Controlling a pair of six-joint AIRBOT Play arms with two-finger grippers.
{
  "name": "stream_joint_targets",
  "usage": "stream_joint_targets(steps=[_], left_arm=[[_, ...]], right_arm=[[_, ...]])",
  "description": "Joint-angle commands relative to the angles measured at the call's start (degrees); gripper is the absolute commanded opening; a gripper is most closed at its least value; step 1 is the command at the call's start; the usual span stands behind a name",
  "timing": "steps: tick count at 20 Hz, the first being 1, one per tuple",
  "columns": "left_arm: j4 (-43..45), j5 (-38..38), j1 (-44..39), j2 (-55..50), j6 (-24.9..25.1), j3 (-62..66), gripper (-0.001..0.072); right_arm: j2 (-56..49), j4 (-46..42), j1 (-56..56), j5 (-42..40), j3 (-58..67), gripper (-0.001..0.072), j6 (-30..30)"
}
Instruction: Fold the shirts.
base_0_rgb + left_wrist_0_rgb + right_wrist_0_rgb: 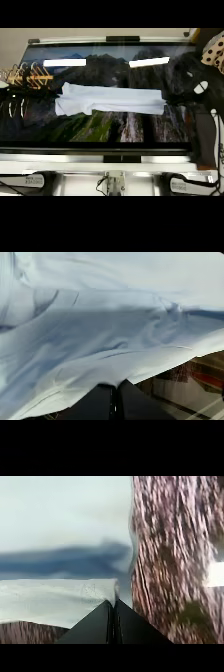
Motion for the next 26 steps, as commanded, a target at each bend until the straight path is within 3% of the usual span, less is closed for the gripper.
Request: stream_joint_targets(steps=[1,6,8,15,16,17,18,19,21,24,26], left_arm=[[0.0,0.7,-2.1,-8.8,-4.1,9.6,0.0038],[-2.3,0.8,-2.7,-18.2,-6.8,19.2,0.0039],[-2.9,1.5,-3.3,-21.3,-11.8,21.1,0.0039],[-3.3,2.8,-4.5,-25.8,-12.2,23.6,0.0041],[-3.3,2.6,-4.5,-25.9,-12.2,23.6,0.0099],[-3.5,1.4,-4.5,-25.9,-12.2,23.7,0.0316],[-3.5,-0.3,-4.3,-25.9,-12.2,24.1,0.0555],[-3.5,-2.0,-4.2,-25.9,-12.2,24.7,0.0615],[-3.5,-5.2,-3.9,-25.9,-12.2,25.9,0.0613],[-3.9,-8.7,-3.9,-25.9,-12.2,26.8,0.0611],[-4.8,-9.3,-3.9,-25.6,-12.2,26.8,0.0605]], right_arm=[[-8.0,-1.4,1.9,-3.1,7.4,0.0058,2.8],[-12.9,-1.6,2.9,-8.9,12.7,0.0058,4.2],[-14.4,-1.6,3.4,-9.3,12.8,0.0058,4.3],[-16.0,-2.4,4.0,-10.5,12.8,0.006,5.7],[-16.0,-2.6,4.0,-9.6,12.8,0.0083,5.7],[-15.8,-2.8,3.9,-8.3,12.8,0.0329,5.4],[-15.4,-3.0,3.7,-6.8,12.9,0.0646,5.4],[-15.3,-3.0,3.1,-5.0,12.9,0.0653,5.4],[-15.6,0.9,0.7,-2.4,12.9,0.0659,5.4],[-17.2,13.8,-2.4,-1.2,12.9,0.0659,0.5],[-18.4,16.2,-2.5,-0.4,12.9,0.0659,-0.5]])
